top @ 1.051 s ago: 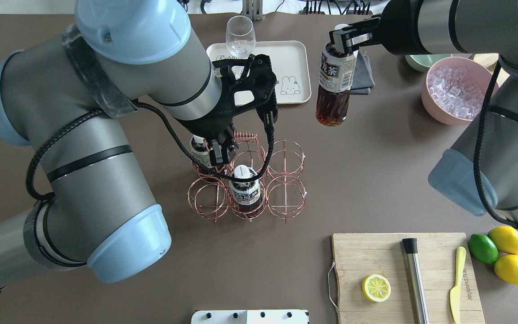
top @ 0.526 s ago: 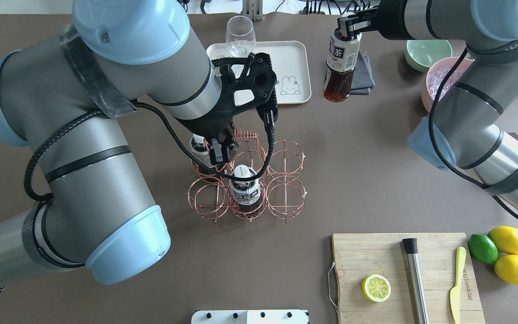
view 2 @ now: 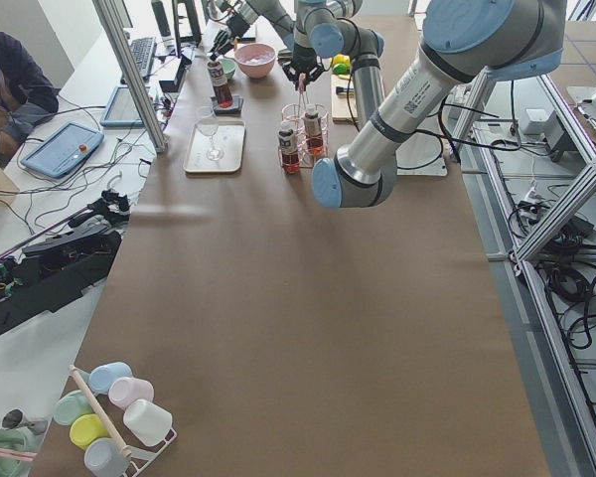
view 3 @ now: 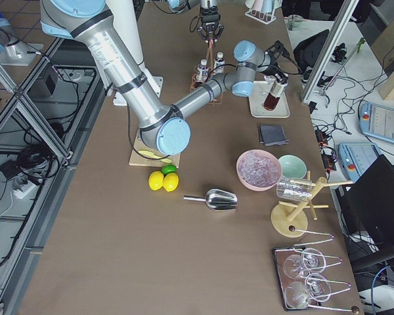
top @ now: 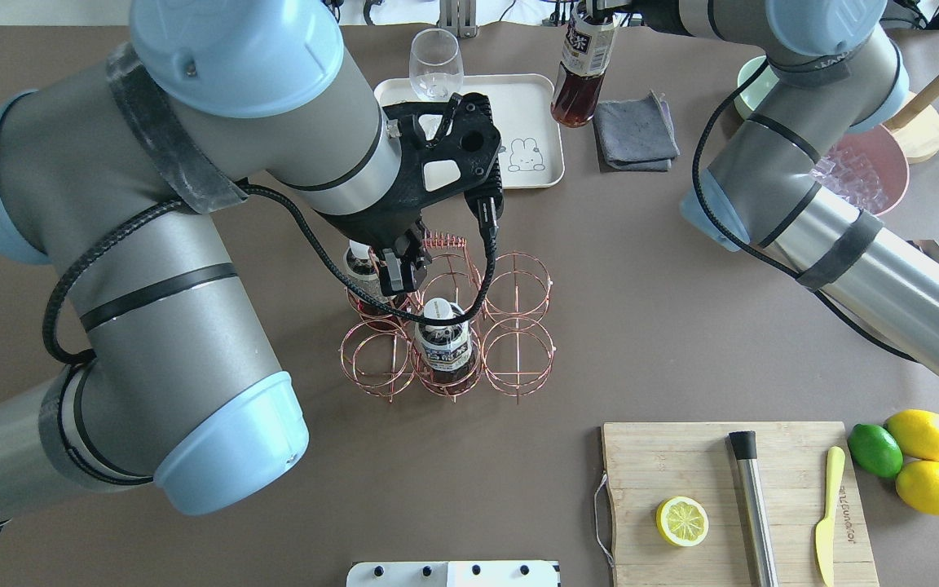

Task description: Take tea from basket to plate

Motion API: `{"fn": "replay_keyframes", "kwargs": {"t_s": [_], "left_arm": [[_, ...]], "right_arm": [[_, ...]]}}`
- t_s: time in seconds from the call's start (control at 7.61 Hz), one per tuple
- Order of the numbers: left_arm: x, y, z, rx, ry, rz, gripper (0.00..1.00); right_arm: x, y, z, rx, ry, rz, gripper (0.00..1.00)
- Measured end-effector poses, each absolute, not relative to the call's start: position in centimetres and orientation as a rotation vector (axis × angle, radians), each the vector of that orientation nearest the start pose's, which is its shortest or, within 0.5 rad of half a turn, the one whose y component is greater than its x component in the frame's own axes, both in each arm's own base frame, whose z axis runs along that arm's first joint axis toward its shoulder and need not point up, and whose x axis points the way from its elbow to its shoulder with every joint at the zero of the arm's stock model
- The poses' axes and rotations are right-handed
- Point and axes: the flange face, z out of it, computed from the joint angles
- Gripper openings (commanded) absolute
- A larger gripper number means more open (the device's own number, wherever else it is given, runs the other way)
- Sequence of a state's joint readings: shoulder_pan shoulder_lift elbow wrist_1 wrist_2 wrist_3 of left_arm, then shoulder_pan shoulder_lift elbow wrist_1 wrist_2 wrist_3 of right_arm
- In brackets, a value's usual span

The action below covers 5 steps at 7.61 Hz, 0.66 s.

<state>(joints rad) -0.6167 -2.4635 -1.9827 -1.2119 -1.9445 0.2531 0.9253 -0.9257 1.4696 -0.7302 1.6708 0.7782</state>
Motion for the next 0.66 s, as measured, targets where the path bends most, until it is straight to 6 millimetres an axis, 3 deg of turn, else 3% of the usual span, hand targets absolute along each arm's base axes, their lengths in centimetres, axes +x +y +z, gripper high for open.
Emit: {"fn": "replay_keyframes", "kwargs": {"t_s": [0.26,0.66], "left_arm": [[40.7,-40.8,2.4,0.818,0.695,1.275,0.0],[40.8,-40.8,2.6,0.816,0.693,1.276,0.0]], "right_arm": [[-34.6,-66.5,20.8,1.013,-0.958,0.082,0.0],[-39.7,-65.7,21.0,1.034,-0.92,0.14,0.0]]}}
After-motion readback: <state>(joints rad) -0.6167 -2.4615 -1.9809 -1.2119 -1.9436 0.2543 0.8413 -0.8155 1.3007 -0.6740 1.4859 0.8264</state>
